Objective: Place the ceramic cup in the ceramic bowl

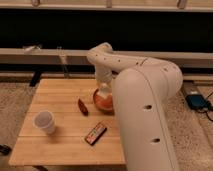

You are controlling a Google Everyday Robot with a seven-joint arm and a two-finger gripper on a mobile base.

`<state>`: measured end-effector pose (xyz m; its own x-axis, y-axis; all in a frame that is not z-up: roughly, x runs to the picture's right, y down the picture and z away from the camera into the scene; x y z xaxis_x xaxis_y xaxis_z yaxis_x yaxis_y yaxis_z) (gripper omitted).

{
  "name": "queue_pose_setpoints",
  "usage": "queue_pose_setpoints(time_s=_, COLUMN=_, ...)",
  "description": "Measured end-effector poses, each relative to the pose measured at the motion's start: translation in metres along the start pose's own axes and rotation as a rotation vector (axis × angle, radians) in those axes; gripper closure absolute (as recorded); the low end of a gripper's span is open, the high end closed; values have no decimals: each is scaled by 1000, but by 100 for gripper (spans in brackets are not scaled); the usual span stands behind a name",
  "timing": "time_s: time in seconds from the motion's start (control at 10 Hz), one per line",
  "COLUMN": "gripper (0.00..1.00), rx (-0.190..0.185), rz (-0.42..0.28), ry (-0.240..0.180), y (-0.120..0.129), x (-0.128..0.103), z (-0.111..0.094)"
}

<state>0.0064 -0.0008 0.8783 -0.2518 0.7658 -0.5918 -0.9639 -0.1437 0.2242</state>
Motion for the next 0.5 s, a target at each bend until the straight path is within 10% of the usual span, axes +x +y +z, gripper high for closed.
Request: queue_pose_setpoints(time_s=0.5, gripper=20, rx=-1, rz=-1, ry=0, y=1, x=0, z=0)
